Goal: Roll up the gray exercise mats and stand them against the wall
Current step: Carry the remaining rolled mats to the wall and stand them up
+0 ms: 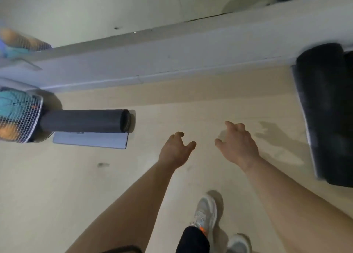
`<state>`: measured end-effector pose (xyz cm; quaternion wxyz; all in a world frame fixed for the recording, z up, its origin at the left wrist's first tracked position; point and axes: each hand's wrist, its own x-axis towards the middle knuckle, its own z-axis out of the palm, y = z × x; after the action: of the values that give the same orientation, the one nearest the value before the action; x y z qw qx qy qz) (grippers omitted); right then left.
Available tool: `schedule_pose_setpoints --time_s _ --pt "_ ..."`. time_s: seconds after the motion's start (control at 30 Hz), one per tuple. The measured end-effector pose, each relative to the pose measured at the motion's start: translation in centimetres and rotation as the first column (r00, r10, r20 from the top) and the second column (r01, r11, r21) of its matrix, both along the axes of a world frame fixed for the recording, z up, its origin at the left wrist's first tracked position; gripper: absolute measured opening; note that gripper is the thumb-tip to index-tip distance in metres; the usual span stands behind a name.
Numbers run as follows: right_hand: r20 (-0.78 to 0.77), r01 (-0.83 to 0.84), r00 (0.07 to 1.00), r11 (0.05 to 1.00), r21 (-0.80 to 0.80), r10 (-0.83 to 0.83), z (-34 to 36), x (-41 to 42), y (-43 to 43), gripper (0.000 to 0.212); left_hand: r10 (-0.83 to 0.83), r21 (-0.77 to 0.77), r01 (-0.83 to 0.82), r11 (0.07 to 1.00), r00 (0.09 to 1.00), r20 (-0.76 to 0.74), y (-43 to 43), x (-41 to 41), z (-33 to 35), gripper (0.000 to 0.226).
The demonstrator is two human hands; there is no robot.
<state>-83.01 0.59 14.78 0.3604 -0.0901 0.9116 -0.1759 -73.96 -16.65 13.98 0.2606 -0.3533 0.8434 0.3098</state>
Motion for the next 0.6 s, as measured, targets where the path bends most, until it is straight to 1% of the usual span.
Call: schedule_pose_setpoints --time_s 0.17,0.33,0.47,0.6 --pt "0.069 -0.151 0.986 0.988 0.015 0.149 -0.6 9.3 -8.7 0.071 0.117 -0.024 -0.116 0.993 0.992 0.035 -8.8 12.1 0.2 0.065" --pt "0.104 -0.323 0.943 0.944 0.062 0.315 -1.6 16.1 -18.1 0.069 0.203 -0.038 -0.2 0.979 0.975 0.086 -17.7 22.0 -1.2 0.062" --pt "0.115 -0.368 0.927 0.926 0.088 0.358 -2.8 20.3 -27.2 0.068 0.277 -0.021 -0.276 0.961 0.957 0.089 -25.9 27.5 -2.4 0.061" --pt "0.096 -0.389 0.92 0.918 0.083 0.381 -4.2 23.8 -36.7 0.07 0.26 -0.02 -0.259 0.966 0.96 0.107 -34.6 31.8 -2.9 0.061"
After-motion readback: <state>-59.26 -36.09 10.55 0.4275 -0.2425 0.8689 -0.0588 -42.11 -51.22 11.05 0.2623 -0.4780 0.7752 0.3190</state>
